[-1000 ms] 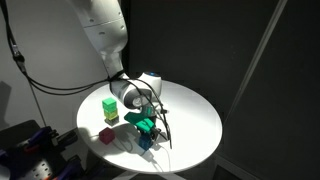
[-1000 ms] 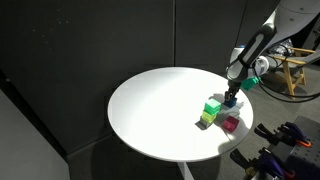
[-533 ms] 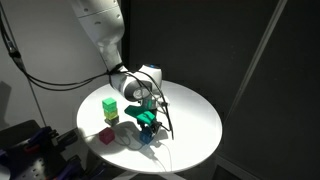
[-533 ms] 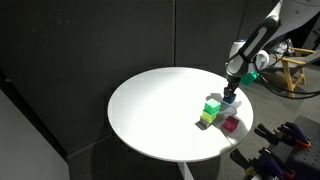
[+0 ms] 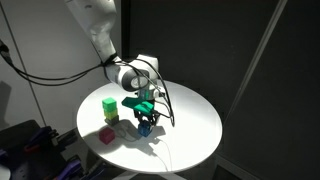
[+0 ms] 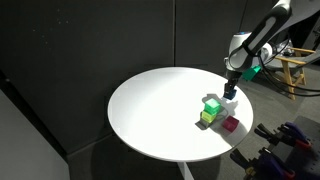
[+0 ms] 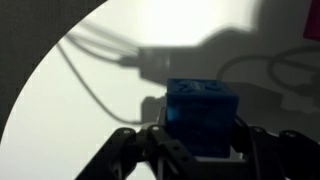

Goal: Put the blue toy block on top of the tree stacked toy blocks

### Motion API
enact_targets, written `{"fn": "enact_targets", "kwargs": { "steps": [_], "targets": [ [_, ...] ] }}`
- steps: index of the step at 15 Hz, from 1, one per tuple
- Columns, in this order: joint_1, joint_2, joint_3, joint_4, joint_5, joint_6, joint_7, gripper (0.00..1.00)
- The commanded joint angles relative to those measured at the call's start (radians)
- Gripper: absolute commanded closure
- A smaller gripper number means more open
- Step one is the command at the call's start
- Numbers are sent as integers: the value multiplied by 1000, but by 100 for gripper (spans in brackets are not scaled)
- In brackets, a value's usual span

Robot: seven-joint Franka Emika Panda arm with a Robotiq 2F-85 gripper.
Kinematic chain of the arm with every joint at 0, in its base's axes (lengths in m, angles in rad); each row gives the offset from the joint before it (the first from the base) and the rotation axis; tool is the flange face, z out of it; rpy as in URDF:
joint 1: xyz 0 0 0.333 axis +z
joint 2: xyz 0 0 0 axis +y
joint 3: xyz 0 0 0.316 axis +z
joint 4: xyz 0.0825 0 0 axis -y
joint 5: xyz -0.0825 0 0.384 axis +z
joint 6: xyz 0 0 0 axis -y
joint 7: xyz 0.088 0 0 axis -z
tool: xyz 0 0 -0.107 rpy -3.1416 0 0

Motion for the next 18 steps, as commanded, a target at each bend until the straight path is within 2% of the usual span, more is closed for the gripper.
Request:
{"fn": "enact_targets", "kwargs": {
  "steps": [1,18],
  "targets": [
    [28,-102,-3,-64,-41,-41,19,69],
    [95,-387,50,-224,-21,-118,26,69]
  ]
}}
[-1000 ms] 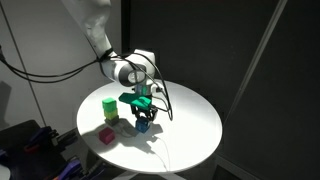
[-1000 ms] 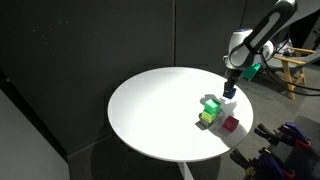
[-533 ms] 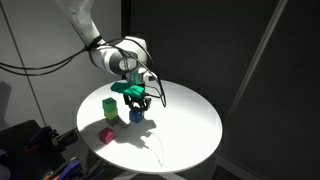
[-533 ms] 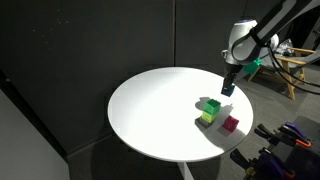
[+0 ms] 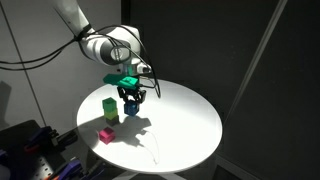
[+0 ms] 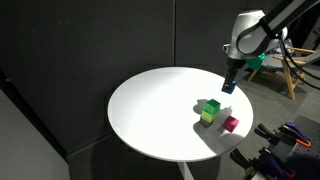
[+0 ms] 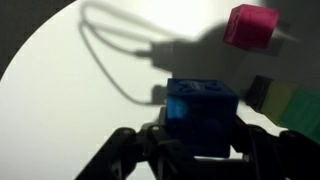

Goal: Put the blue toy block on top of the tree stacked toy blocks

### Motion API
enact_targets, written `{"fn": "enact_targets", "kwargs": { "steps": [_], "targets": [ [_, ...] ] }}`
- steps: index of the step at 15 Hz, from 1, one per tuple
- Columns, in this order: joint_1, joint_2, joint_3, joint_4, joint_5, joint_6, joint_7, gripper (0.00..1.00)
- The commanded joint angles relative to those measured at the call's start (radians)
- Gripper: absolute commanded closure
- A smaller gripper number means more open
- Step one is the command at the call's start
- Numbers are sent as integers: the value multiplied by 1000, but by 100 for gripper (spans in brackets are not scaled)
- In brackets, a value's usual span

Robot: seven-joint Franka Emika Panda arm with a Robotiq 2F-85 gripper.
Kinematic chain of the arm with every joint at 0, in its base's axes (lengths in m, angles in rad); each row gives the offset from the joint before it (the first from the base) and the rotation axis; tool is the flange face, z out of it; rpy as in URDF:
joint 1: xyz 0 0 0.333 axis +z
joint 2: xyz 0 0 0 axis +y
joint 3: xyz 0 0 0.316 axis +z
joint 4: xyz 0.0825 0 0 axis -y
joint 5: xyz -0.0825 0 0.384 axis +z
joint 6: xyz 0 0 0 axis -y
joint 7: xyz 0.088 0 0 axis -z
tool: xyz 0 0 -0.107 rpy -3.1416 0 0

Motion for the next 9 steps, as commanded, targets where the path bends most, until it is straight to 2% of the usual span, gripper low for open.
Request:
{"fn": "enact_targets", "kwargs": {
  "steps": [1,9],
  "targets": [
    [13,-73,8,-36,-6,-39,34,69],
    [45,-105,27,-36,8,-84,138,69]
  ]
}}
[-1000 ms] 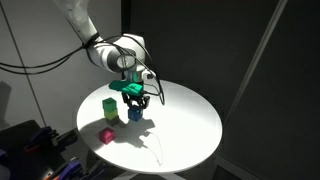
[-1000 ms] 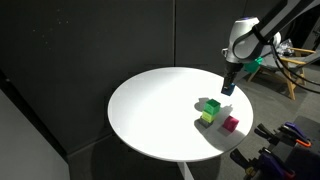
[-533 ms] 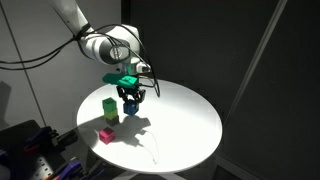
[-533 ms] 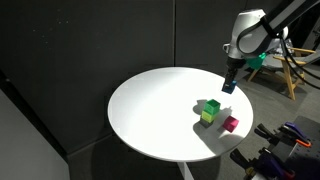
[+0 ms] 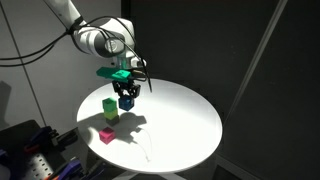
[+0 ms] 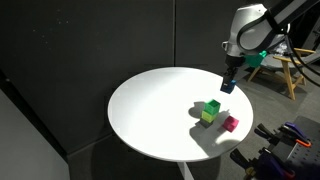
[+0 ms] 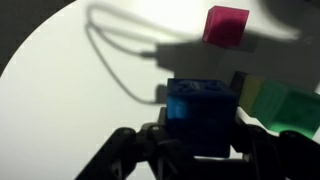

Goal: Put the blue toy block on top of the tree stacked toy blocks

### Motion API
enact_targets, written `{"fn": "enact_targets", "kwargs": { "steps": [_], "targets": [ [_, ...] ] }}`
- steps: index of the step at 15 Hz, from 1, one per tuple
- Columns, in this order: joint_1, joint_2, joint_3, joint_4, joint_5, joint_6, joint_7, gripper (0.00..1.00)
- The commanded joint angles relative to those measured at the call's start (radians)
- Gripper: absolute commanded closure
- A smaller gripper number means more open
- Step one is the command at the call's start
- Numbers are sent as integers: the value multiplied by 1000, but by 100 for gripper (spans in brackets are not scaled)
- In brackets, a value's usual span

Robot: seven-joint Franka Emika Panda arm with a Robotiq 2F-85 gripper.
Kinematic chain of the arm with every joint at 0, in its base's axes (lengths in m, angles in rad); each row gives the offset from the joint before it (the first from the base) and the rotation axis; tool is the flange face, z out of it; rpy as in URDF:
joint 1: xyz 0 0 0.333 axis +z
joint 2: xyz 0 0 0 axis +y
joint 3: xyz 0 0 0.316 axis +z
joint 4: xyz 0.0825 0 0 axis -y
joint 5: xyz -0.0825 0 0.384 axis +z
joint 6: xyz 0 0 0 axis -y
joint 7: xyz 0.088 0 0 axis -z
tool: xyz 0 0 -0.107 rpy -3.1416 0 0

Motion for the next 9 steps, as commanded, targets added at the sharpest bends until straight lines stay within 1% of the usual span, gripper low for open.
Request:
{"fn": "enact_targets", "kwargs": {
  "steps": [1,2,9],
  "targets": [
    [14,-34,6,-11,6,-26,62,69],
    [8,-3,3,1,0,-6,31,44],
    [12,-3,5,1,0,-6,47,44]
  ]
}}
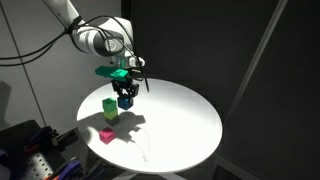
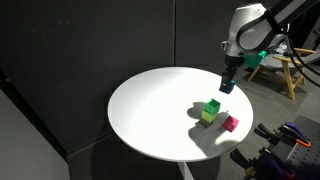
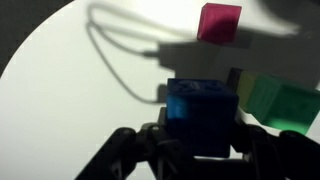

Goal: Put the blue toy block on top of the tree stacked toy blocks

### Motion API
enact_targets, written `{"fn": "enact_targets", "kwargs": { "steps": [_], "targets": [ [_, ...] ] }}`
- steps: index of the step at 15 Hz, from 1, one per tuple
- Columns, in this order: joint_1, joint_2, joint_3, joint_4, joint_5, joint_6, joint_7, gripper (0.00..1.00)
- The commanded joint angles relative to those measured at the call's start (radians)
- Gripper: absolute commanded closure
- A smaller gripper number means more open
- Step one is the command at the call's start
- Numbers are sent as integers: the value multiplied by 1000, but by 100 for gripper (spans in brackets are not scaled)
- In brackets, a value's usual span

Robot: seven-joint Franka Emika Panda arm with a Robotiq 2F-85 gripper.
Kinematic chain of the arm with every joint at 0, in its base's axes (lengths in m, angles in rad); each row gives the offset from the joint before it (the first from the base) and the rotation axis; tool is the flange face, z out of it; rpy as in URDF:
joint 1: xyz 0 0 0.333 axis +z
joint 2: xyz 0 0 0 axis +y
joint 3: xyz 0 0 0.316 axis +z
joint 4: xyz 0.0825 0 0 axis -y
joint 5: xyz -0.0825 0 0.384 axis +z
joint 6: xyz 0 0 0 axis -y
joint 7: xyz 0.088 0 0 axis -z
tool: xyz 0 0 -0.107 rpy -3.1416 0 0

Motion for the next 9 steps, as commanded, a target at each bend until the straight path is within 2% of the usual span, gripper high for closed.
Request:
{"fn": "enact_targets", "kwargs": {
  "steps": [1,3,4,9],
  "targets": [
    [1,-1,-1,1,0,-3,0,44],
    [1,-1,-1,1,0,-3,0,44],
    [2,-6,0,0,-3,-3,2,69],
    [14,-23,12,-4,1,-6,2,69]
  ]
}}
